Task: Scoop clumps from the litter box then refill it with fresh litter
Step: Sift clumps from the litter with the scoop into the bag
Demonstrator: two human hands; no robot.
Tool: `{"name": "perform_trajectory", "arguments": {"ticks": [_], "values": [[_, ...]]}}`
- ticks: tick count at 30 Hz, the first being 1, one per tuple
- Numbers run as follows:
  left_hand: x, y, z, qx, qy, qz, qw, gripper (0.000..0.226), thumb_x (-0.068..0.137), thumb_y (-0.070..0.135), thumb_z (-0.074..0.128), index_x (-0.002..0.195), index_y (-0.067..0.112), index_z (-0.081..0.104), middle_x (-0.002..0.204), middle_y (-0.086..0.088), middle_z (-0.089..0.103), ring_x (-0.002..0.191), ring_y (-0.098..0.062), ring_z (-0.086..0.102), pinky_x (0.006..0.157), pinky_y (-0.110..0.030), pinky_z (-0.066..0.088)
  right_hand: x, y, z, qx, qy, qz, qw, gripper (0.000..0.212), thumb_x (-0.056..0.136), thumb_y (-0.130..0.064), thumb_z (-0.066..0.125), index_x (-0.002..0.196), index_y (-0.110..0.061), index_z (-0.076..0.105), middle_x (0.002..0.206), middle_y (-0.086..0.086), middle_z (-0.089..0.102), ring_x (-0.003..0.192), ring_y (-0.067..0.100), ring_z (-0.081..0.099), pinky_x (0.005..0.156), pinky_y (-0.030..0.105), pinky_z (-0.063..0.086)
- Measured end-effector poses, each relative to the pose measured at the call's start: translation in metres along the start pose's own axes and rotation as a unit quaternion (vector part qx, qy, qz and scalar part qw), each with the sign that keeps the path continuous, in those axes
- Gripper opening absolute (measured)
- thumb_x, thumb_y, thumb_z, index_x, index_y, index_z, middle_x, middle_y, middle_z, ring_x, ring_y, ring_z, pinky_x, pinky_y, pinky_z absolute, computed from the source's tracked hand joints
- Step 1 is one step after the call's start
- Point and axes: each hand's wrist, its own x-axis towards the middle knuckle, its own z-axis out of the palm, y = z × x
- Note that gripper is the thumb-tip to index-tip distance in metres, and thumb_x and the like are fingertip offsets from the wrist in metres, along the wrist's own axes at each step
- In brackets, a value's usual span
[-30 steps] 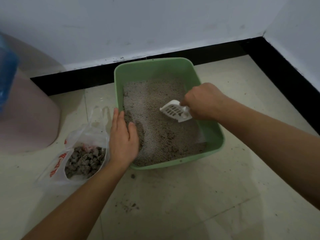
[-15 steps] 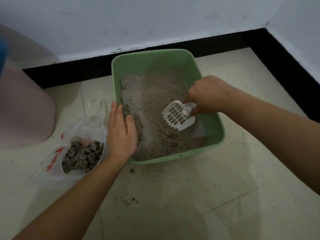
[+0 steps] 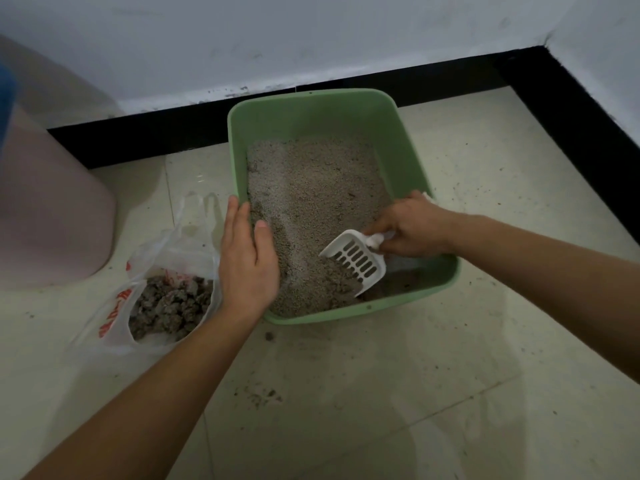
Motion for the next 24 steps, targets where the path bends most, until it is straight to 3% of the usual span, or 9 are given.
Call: {"name": "perform_trajectory", "arguments": {"ticks": [3, 6, 9, 12, 14, 17, 21, 24], "values": [[0.000, 0.000, 0.000, -0.003, 0.001, 0.001, 1.000, 0.060, 0.100, 0.043, 0.022, 0.153, 0.014, 0.026, 0.163, 0.004, 0.012, 0.147, -0.005, 0.010, 0.111, -0.017, 0.006, -0.001, -0.005, 0.021, 0.105, 0.009, 0.015, 0.994, 0.031, 0.091, -0.048, 0.060, 0.121, -0.040, 0.065, 0.094, -0.012, 0.072, 0.088, 0.008, 0.062, 0.102, 0.047, 0.041], [-0.001, -0.001, 0.000, -0.012, 0.006, -0.003, 1.000, 0.058, 0.102, 0.042, 0.021, 0.153, 0.015, 0.026, 0.163, 0.004, 0.014, 0.147, -0.004, 0.011, 0.112, -0.018, 0.007, -0.005, -0.010, 0.033, 0.215, -0.001, 0.044, 0.976, 0.033, 0.089, -0.042, 0.067, 0.122, -0.040, 0.066, 0.111, -0.013, 0.072, 0.096, 0.009, 0.064, 0.101, 0.046, 0.046], [-0.001, 0.000, 0.000, -0.027, 0.011, -0.004, 1.000, 0.060, 0.101, 0.043, 0.017, 0.152, 0.014, 0.027, 0.162, 0.004, 0.016, 0.147, -0.005, 0.012, 0.115, -0.020, 0.008, -0.013, -0.014, 0.048, 0.330, -0.008, 0.064, 0.942, 0.033, 0.087, -0.039, 0.071, 0.120, -0.041, 0.068, 0.109, -0.017, 0.073, 0.103, 0.010, 0.066, 0.103, 0.044, 0.046], [-0.002, 0.000, -0.001, -0.043, 0.011, -0.012, 0.999, 0.063, 0.099, 0.046, 0.013, 0.152, 0.016, 0.027, 0.162, 0.005, 0.016, 0.147, -0.003, 0.012, 0.116, -0.020, 0.008, -0.018, -0.013, 0.054, 0.431, -0.001, 0.064, 0.900, 0.036, 0.083, -0.042, 0.074, 0.118, -0.035, 0.071, 0.109, -0.006, 0.075, 0.108, 0.023, 0.067, 0.100, 0.050, 0.048], [-0.003, 0.001, -0.002, -0.055, 0.013, -0.015, 0.998, 0.063, 0.099, 0.046, 0.013, 0.152, 0.015, 0.027, 0.162, 0.005, 0.017, 0.145, -0.002, 0.013, 0.115, -0.019, 0.009, -0.018, -0.014, 0.053, 0.483, 0.021, 0.064, 0.873, 0.036, 0.085, -0.032, 0.076, 0.120, -0.027, 0.071, 0.112, -0.004, 0.074, 0.111, 0.022, 0.066, 0.105, 0.049, 0.046], [-0.004, 0.002, -0.003, -0.090, 0.019, -0.021, 0.996, 0.064, 0.098, 0.044, 0.014, 0.152, 0.014, 0.028, 0.161, 0.004, 0.021, 0.142, 0.002, 0.015, 0.114, -0.016, 0.010, -0.017, -0.018, 0.053, 0.520, 0.047, 0.065, 0.850, 0.036, 0.087, -0.017, 0.073, 0.123, -0.019, 0.069, 0.113, -0.007, 0.073, 0.111, 0.013, 0.066, 0.108, 0.044, 0.044], [-0.004, 0.003, -0.004, -0.125, 0.017, -0.035, 0.991, 0.065, 0.095, 0.044, 0.014, 0.153, 0.016, 0.026, 0.160, 0.006, 0.022, 0.139, 0.006, 0.016, 0.113, -0.013, 0.010, -0.016, -0.027, 0.054, 0.517, 0.033, 0.040, 0.855, 0.039, 0.089, -0.012, 0.071, 0.128, -0.012, 0.066, 0.120, -0.003, 0.070, 0.115, 0.012, 0.064, 0.108, 0.041, 0.045], [-0.004, 0.002, -0.004, -0.132, 0.010, -0.043, 0.990, 0.066, 0.094, 0.044, 0.011, 0.153, 0.017, 0.025, 0.160, 0.007, 0.021, 0.137, 0.009, 0.015, 0.108, -0.005, 0.009, -0.018, -0.026, 0.050, 0.542, 0.046, 0.042, 0.838, 0.039, 0.089, -0.011, 0.071, 0.128, -0.011, 0.066, 0.121, -0.003, 0.070, 0.116, 0.011, 0.063, 0.110, 0.039, 0.043]]}}
